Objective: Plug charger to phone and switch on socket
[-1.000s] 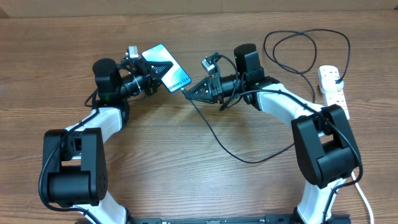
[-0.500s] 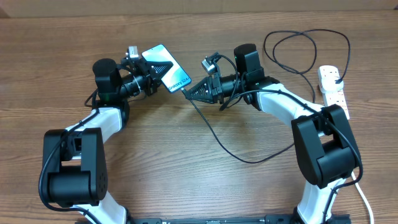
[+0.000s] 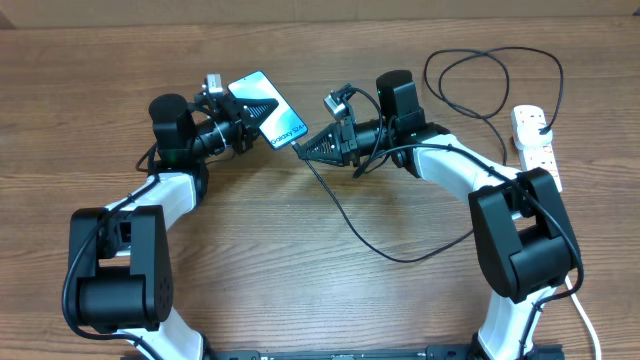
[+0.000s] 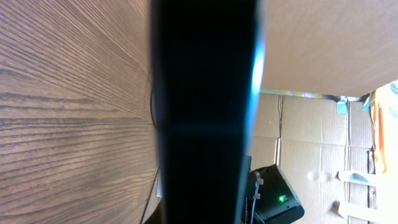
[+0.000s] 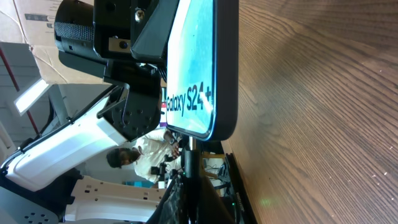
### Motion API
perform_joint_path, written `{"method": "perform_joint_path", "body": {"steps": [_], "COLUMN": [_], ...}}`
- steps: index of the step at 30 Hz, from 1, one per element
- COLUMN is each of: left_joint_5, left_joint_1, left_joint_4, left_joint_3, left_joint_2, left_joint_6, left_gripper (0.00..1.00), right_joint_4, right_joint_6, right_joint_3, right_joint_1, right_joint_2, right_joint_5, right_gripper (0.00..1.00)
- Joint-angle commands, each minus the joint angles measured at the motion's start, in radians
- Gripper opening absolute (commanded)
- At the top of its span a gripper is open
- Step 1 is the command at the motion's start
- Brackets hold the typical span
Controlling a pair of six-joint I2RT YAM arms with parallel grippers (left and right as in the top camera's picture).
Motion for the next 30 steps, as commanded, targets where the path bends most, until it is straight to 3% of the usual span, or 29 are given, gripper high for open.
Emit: {"method": "perform_joint_path", "body": {"steps": [1,30], "left_joint_5": [0.058,0.052], "left_joint_1": [-0.008,-0.008], "left_joint_4": [0.007,0.008], "left_joint_3": [0.014,0.014], "left_joint_2": [-0.010,-0.010], "left_joint_6": [0.024,0.019], "left_gripper": [0.05,0.05], "right_joint_4": [0.018,0.021], "right_joint_6": [0.016,0.022], "right_joint_3": [-0.005,-0.005], "right_joint_1": [-0.004,-0.032], "right_joint_2": [-0.031,-0.031], "right_joint_5": [0.018,-0.001], "right_gripper": [0.04,0.04]}}
